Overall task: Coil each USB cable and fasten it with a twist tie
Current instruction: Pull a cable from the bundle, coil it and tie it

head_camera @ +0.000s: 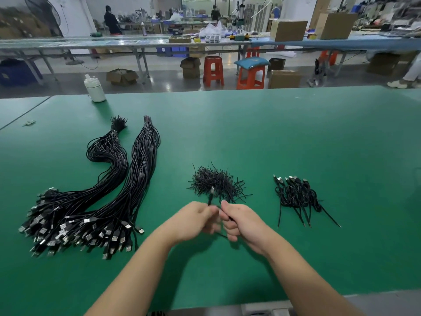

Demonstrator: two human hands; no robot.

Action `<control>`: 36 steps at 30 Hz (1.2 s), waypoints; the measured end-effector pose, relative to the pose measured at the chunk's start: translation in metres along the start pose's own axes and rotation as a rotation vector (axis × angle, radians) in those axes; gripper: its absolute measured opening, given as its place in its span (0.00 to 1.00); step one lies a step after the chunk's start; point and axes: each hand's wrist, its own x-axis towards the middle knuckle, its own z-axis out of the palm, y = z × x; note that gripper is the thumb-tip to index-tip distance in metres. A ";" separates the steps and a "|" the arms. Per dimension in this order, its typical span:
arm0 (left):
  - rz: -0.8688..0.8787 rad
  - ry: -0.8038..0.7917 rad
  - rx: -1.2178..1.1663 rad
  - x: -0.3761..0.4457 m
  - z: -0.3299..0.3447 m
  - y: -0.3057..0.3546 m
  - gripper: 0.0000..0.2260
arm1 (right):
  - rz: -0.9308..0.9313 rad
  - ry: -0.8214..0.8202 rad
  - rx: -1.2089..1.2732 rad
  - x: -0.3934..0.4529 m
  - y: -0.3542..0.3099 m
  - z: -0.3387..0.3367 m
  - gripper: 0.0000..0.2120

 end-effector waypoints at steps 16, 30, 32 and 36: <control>0.111 -0.521 0.250 -0.005 -0.020 0.031 0.18 | -0.009 0.060 0.130 -0.005 -0.008 -0.019 0.22; 0.171 0.127 -0.726 0.020 0.034 0.018 0.18 | -0.123 0.069 0.016 -0.011 -0.011 -0.001 0.17; 0.143 0.153 -0.845 0.020 0.035 0.022 0.19 | -0.123 0.090 -0.094 -0.011 -0.008 0.001 0.17; 0.123 0.225 -0.920 0.021 0.033 0.027 0.19 | -0.088 0.126 -0.344 -0.012 0.001 0.005 0.18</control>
